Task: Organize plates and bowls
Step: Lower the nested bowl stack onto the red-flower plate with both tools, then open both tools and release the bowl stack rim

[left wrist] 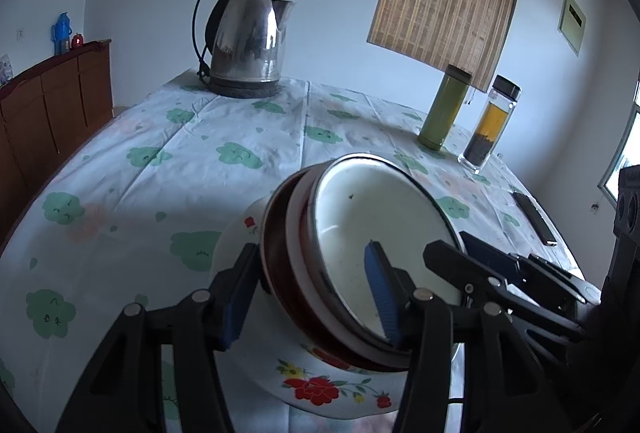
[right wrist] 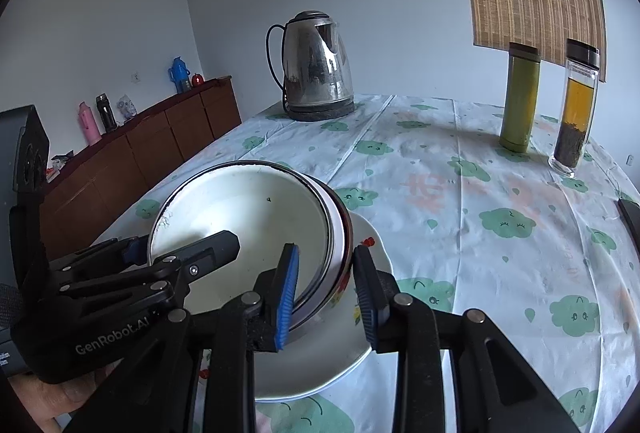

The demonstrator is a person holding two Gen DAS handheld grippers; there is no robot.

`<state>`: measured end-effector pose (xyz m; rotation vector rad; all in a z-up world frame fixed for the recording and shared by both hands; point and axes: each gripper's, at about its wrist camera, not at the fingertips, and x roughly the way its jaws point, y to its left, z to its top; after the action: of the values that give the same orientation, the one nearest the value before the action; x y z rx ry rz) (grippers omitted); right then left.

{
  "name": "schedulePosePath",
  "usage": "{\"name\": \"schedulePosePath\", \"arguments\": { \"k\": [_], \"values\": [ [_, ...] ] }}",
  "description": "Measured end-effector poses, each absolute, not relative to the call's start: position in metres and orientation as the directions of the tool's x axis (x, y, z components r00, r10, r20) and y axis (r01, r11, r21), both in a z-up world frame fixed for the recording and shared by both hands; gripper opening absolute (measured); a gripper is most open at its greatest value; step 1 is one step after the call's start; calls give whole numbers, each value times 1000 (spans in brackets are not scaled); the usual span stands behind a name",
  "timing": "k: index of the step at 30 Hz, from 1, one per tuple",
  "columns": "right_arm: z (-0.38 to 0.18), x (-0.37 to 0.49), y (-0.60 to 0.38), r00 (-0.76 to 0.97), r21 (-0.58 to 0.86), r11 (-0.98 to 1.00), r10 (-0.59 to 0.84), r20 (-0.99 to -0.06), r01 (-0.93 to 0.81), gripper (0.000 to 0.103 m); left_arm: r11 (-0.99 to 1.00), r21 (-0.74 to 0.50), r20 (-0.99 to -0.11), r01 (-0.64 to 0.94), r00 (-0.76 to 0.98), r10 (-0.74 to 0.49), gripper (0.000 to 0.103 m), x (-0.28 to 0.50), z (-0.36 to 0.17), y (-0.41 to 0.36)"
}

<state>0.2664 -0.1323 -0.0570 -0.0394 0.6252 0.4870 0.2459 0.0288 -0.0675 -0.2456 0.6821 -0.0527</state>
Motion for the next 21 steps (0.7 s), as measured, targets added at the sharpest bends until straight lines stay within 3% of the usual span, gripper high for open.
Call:
{"name": "schedulePosePath", "arguments": {
  "k": [18,21],
  "values": [
    [-57,265,-134,699,123,878,447,-559,-463,32,969,-244,-614,-37,780,-125,56,248,-68,29],
    [-55,262,-134,708,120,874,456,-540,-471,36,970,-242,-596,-38,795,-117,57,245,-65,30]
  ]
}}
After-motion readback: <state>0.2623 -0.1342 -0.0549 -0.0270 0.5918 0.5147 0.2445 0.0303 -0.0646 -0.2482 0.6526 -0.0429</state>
